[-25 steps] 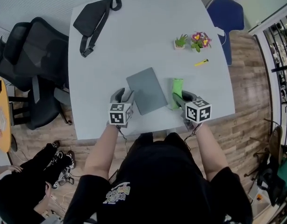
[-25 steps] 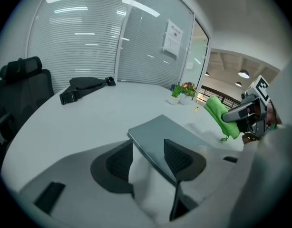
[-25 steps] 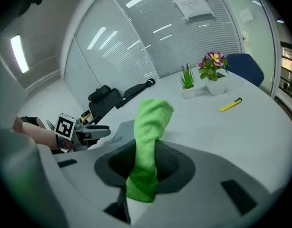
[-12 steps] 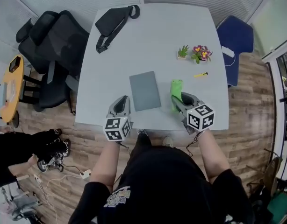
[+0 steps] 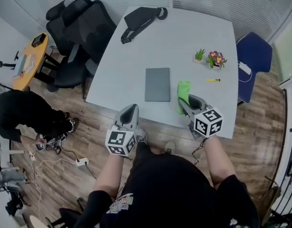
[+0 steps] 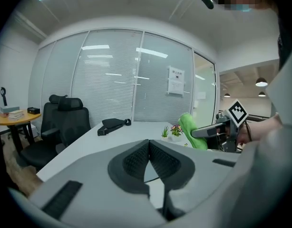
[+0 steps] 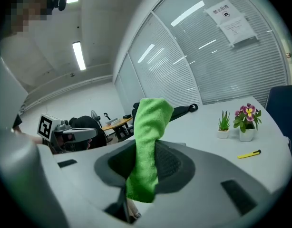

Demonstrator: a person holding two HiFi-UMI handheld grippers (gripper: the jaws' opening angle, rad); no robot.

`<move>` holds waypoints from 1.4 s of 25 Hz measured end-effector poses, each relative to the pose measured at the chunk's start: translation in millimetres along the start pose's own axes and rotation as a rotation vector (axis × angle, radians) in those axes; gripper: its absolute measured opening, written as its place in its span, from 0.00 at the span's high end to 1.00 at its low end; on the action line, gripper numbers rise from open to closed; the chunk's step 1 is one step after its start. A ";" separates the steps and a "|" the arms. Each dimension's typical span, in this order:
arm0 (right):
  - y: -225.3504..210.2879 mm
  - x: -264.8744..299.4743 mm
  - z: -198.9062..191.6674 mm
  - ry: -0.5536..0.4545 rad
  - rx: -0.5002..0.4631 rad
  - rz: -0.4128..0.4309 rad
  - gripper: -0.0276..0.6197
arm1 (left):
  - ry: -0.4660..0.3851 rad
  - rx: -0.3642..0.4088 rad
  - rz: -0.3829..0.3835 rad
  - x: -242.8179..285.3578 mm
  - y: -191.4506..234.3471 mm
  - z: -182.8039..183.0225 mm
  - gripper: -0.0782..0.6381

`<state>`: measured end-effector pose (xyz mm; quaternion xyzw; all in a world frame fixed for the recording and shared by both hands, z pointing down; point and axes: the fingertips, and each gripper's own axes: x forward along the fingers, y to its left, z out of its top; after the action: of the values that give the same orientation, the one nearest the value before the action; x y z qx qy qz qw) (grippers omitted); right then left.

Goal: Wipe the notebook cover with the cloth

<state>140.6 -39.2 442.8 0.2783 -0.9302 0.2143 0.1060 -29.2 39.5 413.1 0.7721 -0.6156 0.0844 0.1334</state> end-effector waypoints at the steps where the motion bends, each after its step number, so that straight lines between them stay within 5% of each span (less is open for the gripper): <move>1: 4.9 -0.3 -2.2 0.002 -0.001 0.008 0.79 | 0.006 0.009 0.003 -7.2 -2.1 -2.0 0.88; 15: 59.2 28.5 -32.0 0.018 0.027 0.016 0.79 | 0.006 0.019 0.017 -60.1 22.9 -22.8 0.88; 35: 164.0 -19.1 -58.4 -0.090 0.066 -0.319 0.79 | -0.045 0.026 -0.373 -110.9 30.1 -23.7 0.88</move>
<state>68.5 120.1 432.8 0.4353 -0.8705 0.2125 0.0877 -83.0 143.5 406.0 0.8763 -0.4633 0.0486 0.1229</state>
